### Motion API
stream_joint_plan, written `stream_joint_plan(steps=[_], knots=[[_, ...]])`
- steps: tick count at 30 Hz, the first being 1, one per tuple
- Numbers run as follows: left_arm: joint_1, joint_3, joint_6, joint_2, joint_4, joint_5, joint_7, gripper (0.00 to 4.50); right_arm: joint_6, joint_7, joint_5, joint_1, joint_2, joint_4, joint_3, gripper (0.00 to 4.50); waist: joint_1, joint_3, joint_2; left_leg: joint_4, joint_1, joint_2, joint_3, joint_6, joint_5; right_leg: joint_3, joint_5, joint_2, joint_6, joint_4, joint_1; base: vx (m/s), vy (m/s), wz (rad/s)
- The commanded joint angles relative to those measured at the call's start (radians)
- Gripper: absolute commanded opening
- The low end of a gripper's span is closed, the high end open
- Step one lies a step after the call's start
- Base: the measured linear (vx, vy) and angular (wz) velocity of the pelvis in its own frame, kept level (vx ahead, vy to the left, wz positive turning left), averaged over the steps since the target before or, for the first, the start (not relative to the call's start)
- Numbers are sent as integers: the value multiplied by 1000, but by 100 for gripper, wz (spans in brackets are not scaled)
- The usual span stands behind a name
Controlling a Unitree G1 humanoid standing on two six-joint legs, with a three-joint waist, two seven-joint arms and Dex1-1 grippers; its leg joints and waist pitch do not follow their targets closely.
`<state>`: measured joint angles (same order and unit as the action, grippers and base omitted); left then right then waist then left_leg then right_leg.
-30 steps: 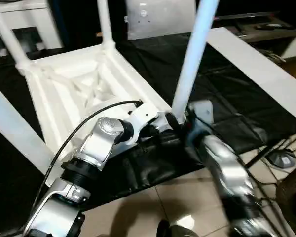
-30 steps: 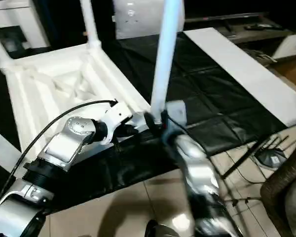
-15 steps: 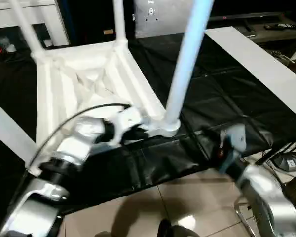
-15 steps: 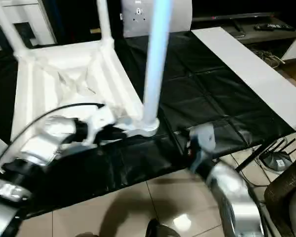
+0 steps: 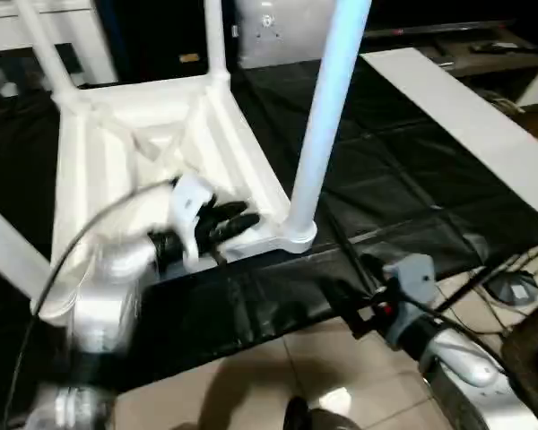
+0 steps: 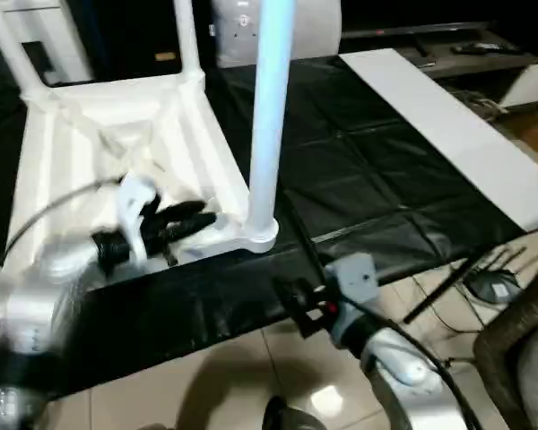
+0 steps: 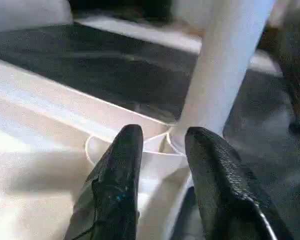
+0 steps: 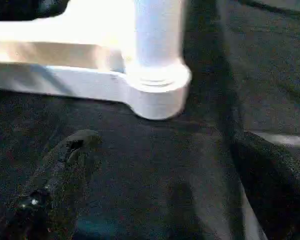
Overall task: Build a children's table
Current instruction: Rotate leg to tighten
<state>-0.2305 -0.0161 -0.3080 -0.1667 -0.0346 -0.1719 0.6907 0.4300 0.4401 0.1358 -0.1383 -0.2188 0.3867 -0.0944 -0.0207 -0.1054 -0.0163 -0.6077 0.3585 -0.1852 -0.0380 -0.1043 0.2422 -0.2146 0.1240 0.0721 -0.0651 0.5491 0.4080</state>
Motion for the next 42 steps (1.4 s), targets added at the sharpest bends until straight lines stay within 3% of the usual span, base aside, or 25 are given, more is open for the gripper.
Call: stream_joint_plan(steps=[1, 2, 3, 4, 5, 6, 7, 9, 10, 11, 12, 13, 15, 16, 18, 19, 20, 22, 23, 24, 25, 27, 29, 36, 42], knots=[[86, -12, -43, 80, -150, 16, -150, 193, -2, -6, -4, 33, -4, 8, -9, 450, -14, 40, 7, 164, 4, -147, 110, 203, 362, 104, 292, 51, -60, 65, -53, 48, -152, 72], [113, -8, -61, 102, -181, 18, -190, 197, 0, -12, -2, 35, 1, 12, -12, 450, -10, 25, 3, 181, 18, -149, 141, 209, 379, 129, 362, 56, -122, 95, -67, 48, -152, 72], [145, 2, -72, 123, -205, 42, -234, 197, -6, -9, -2, 41, 3, 10, -18, 450, 7, 30, -33, 115, 34, -61, 102, 202, 294, 177, 452, 72, -174, 27, -61, 69, -216, 91], [148, 4, -74, 125, -207, 47, -240, 197, -7, -8, -3, 42, 2, 9, -19, 450, 32, 33, -39, 23, 6, 29, 34, 151, 215, 166, 623, 104, -175, -76, -27, 60, -220, 73], [185, 16, -81, 145, -229, 102, -300, 225, -19, -1, -10, 50, 0, -3, -32, 450, 45, 55, -64, -72, 14, 71, -65, 120, 63, 132, 809, 145, -21, -101, -59, 60, -220, 73], [203, 29, -63, 140, -240, 133, -317, 225, -27, 1, -14, 57, 1, -15, -39, 450, 64, 51, -73, -105, 24, 64, -82, 99, 9, 103, 843, 156, 226, -123, -51, 15, -174, 55], [214, 40, -49, 133, -247, 151, -322, 235, -32, 1, -17, 64, 2, -24, -43, 450, 90, 60, -62, -88, 46, 43, -73, 140, 57, 148, 708, 218, 323, -95, -98, 6, -106, 68], [255, 56, -57, 125, -285, 184, -346, 250, -47, -6, -28, 74, 8, -43, -52, 450, 109, 70, -21, -125, 83, -18, -11, 149, 89, 204, 474, 363, 181, -83, -148, 0, -75, 60], [268, 61, -70, 121, -297, 204, -359, 250, -52, -8, -30, 79, 10, -48, -54, 450, 110, 69, -18, -134, 83, -30, -4, 128, 86, 179, 411, 371, 114, -86, -152, -40, -6, 47], [274, 63, -73, 121, -303, 207, -365, 273, -53, -9, -30, 80, 11, -48, -55, 450, 116, 55, -17, -123, 52, -27, -16, 102, 42, 90, 360, 323, 34, -103, -124, -40, -6, 47], [280, 66, -76, 121, -308, 210, -371, 277, -55, -9, -30, 82, 11, -49, -55, 450, 122, 42, 3, -25, -32, -16, -54, 109, 21, 101, 442, 176, -38, -102, -73, -57, 40, 33], [317, 66, -76, 125, -339, 208, -393, 279, -46, -21, 2, 80, 29, -46, -30, 450, 105, 41, 3, 38, -50, -63, -58, 142, 65, 31, 473, 81, -21, -73, -74, -51, 56, 21], [352, 71, -64, 116, -363, 204, -387, 296, -31, -24, 21, 73, 33, -41, -17, 450, 87, 44, 32, 124, -52, -209, -21, 100, 356, 82, 267, 74, 9, 21, -84, -46, 55, 21], [352, 71, -64, 116, -363, 204, -387, 310, -31, -24, 21, 73, 33, -41, -17, 450, 84, 38, 34, 143, -44, -213, -28, 66, 465, 98, 199, 71, 1, 54, -80, -51, 33, 14], [384, 46, -58, 131, -395, 186, -404, 324, -46, -15, 33, 63, 32, -40, -13, 450, 84, 17, -12, 91, -84, -79, -89, 0, 605, 160, 576, 110, 17, -64, -32, -17, 14, 17], [393, 40, -49, 132, -409, 175, -404, 330, -53, -11, 36, 60, 32, -40, -11, 450, 79, 5, -26, 36, -125, -32, -106, 22, 533, 140, 842, 124, 63, -134, 7, 0, 0, 0], [399, 36, -48, 128, -421, 177, -407, 339, -61, -13, 32, 61, 31, -43, -9, 450, 66, 18, -12, -19, -123, 0, -109, 63, 288, 77, 1061, 150, 173, -200, -37, 0, 0, 0], [408, 17, -55, 124, -433, 190, -429, 350, -74, -24, 23, 69, 32, -54, 0, 450, 39, 26, 3, 33, -97, -49, -80, 57, 385, 18, 858, 112, 183, -181, -83, -6, 86, -19], [411, -3, -69, 132, -435, 197, -455, 363, -77, -28, 19, 74, 32, -59, 2, 450, 29, 40, 26, 139, -12, -157, -15, 58, 580, 73, 412, 84, 108, 27, -168, 11, 110, -22], [416, -23, -85, 139, -438, 200, -487, 366, -80, -33, 18, 79, 32, -64, 5, 450, 23, 27, 30, 175, -19, -154, -30, 39, 718, 108, 138, 63, 25, 75, -111, 26, 81, -9], [419, -43, -92, 143, -443, 214, -520, 371, -76, -26, 21, 81, 27, -65, -1, 450, 8, 30, -1, 159, -40, -131, -33, 31, 725, 133, 138, 74, 9, 64, -93, 0, 0, 0], [421, -65, -95, 150, -449, 217, -546, 382, -72, -12, 30, 81, 20, -61, -11, 450, 15, 6, -23, -10, -90, 7, -76, 55, 372, 161, 1065, 161, 114, -147, -6, 0, 0, 0], [421, -82, -93, 158, -454, 215, -563, 382, -70, 5, 34, 80, 11, -59, -24, 450, 17, 26, -18, 41, -29, -15, -56, 71, 233, 147, 922, 141, 91, -110, -73, 0, 0, 0], [458, -97, -63, 206, -499, 186, -616, 382, -114, 46, 28, 103, -9, -96, -47, 450, 27, 65, -2, 59, 2, -73, -55, 172, -17, 170, 62, 112, -168, -8, -84, 35, 5, 1], [443, -109, -43, 199, -452, 198, -630, 382, -136, 18, 21, 159, -28, -157, 7, 450, 33, 49, -20, 67, 3, -72, -69, 198, 76, 169, 249, 116, -150, -32, -79, 0, 0, 0]])
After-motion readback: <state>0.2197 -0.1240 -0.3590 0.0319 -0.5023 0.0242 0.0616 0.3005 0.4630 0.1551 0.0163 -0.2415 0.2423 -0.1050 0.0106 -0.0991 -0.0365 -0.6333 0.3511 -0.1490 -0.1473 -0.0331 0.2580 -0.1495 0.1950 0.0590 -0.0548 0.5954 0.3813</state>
